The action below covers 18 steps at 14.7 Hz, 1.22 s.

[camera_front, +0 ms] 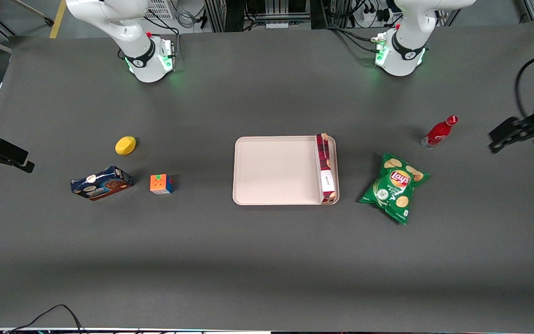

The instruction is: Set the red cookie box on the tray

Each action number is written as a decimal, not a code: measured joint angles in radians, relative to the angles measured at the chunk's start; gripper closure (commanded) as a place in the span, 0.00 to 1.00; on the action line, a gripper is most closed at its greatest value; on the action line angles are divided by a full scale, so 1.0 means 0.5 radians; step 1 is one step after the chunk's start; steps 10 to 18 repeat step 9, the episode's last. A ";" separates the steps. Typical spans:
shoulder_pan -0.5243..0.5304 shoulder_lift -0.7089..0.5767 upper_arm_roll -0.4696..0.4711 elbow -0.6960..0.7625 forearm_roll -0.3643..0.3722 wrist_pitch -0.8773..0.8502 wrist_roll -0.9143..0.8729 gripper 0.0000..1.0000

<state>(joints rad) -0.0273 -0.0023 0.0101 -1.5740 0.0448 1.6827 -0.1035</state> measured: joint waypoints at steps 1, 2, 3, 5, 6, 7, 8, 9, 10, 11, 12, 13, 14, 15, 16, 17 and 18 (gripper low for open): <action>0.000 -0.004 0.042 0.038 -0.001 -0.051 0.092 0.00; 0.001 -0.004 0.078 0.062 -0.004 -0.097 0.160 0.00; 0.001 -0.004 0.105 0.075 -0.020 -0.144 0.206 0.00; 0.001 -0.002 0.131 0.077 -0.058 -0.193 0.295 0.00; 0.001 0.001 0.135 0.077 -0.063 -0.202 0.321 0.00; 0.001 0.004 0.135 0.077 -0.065 -0.203 0.334 0.00; 0.000 0.007 0.135 0.077 -0.066 -0.204 0.338 0.00; 0.001 0.008 0.135 0.077 -0.066 -0.204 0.342 0.00; 0.001 0.008 0.135 0.077 -0.066 -0.204 0.342 0.00; 0.001 0.008 0.135 0.077 -0.066 -0.204 0.342 0.00; 0.001 0.008 0.135 0.077 -0.066 -0.204 0.342 0.00; 0.001 0.008 0.135 0.077 -0.066 -0.204 0.342 0.00; 0.001 0.008 0.135 0.077 -0.066 -0.204 0.342 0.00; 0.001 0.008 0.135 0.077 -0.066 -0.204 0.342 0.00; 0.001 0.008 0.135 0.077 -0.066 -0.204 0.342 0.00; 0.001 0.008 0.135 0.077 -0.066 -0.204 0.342 0.00; 0.001 0.008 0.135 0.077 -0.066 -0.204 0.342 0.00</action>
